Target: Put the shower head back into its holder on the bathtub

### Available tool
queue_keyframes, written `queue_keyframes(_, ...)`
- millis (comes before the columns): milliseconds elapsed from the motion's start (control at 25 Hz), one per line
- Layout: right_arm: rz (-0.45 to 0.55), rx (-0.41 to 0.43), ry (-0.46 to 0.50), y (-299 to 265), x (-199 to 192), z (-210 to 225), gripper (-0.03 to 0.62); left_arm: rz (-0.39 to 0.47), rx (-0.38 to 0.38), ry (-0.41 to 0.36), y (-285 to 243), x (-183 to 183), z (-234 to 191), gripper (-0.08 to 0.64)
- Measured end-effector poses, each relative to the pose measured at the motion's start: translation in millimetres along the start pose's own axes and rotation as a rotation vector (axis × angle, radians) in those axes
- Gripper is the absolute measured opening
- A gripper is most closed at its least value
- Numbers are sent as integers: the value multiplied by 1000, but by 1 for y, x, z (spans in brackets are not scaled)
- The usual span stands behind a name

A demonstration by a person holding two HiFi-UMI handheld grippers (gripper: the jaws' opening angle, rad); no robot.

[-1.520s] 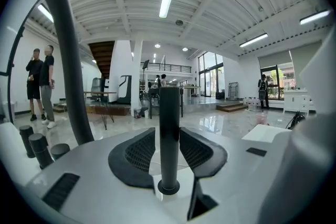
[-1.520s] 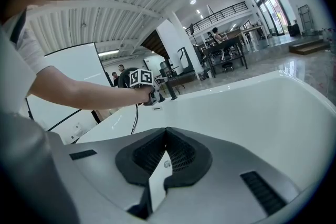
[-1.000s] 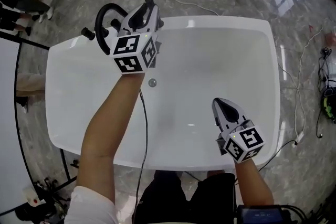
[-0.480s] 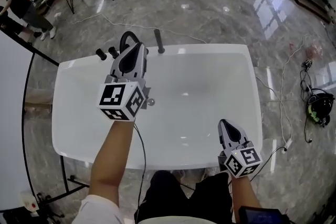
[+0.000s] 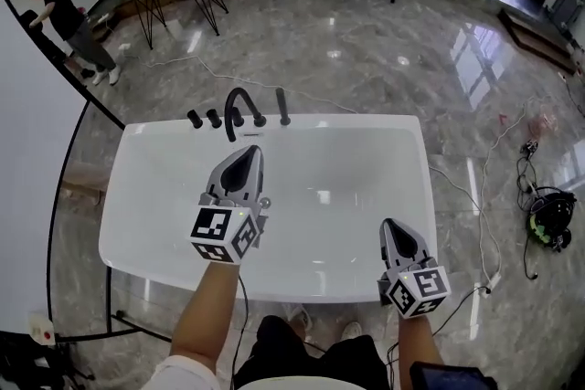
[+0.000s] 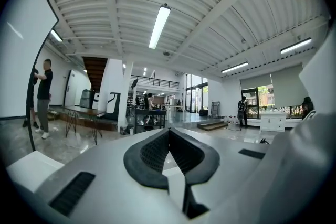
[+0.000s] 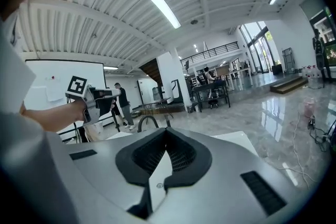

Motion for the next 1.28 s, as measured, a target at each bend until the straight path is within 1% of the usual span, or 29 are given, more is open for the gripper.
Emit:
queue_keyframes(160,40,11,13,56,29,20,9,-39,1,26,38,0,66,18)
queue_keyframes(240,52,14,19,86,39,29,9,-40,3,28,57,7,95,18)
queue_keyframes(360,89,27,22,131,50,47,9,-33,8,18,84,20,137,18)
queue_keyframes(480,120,37,17,179,55,64,9,-39,3,-4,114,30,188,18)
queue_keyframes(560,138,46,14,206,61,73,9,-26,-1,-9,129,40,218,18)
queue_keyframes(680,161,70,16,237,72,78,9,-12,-10,-27,147,57,257,18)
queue_keyframes(800,176,106,41,261,83,73,9,-3,-31,-46,164,72,289,18)
queue_keyframes(880,179,124,58,273,89,68,9,-2,-47,-55,176,78,305,18)
queue_keyframes(1000,189,149,83,285,99,56,9,-5,-57,-41,194,80,319,18)
queue_keyframes(1120,194,170,108,296,109,42,9,-4,-52,-29,211,80,323,18)
queue_keyframes(1280,204,176,126,304,121,21,9,16,-55,-20,232,83,320,18)
Point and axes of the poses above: the fingertips, and each gripper's own axes: y backward along the fingers, z to its right, x out of its top, the point moved 5 cm from there along y, backward along the fingers, and after that the axes turned 8 degrees about -x, right-handed, at the moved point
